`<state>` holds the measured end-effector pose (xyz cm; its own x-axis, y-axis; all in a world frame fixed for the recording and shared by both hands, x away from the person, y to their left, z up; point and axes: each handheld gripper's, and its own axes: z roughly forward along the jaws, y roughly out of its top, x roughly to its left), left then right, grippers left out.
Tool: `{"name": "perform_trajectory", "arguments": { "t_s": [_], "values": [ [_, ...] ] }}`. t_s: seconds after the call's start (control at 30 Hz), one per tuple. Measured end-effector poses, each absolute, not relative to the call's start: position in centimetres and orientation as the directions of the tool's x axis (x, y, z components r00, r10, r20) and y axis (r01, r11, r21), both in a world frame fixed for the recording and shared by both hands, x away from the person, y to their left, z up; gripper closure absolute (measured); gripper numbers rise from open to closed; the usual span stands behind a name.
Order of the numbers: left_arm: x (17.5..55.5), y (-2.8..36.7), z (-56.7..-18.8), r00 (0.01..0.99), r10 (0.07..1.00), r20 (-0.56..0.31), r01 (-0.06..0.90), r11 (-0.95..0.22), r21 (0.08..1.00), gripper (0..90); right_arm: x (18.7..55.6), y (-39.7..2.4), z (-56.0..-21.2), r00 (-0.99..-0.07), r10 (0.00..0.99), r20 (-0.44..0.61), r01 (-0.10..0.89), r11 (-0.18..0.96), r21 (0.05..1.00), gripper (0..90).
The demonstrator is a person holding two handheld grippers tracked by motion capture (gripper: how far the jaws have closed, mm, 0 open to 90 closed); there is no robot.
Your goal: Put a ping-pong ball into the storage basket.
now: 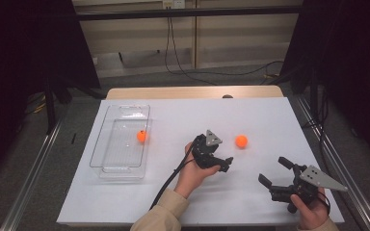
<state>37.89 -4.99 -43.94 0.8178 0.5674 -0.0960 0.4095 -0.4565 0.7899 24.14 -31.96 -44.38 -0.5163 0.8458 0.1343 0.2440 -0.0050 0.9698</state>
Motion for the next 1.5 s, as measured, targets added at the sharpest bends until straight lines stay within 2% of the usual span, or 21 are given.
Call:
{"name": "perform_trajectory", "arguments": {
  "t_s": [1.5],
  "values": [
    [39.4, -7.7, -44.7, 0.806, 0.580, -0.114, 0.427, -0.439, 0.791, 7.6, 24.1, -32.1, -44.4, -0.516, 0.845, 0.140, 0.247, -0.010, 0.969, 1.6]
  ]
}}
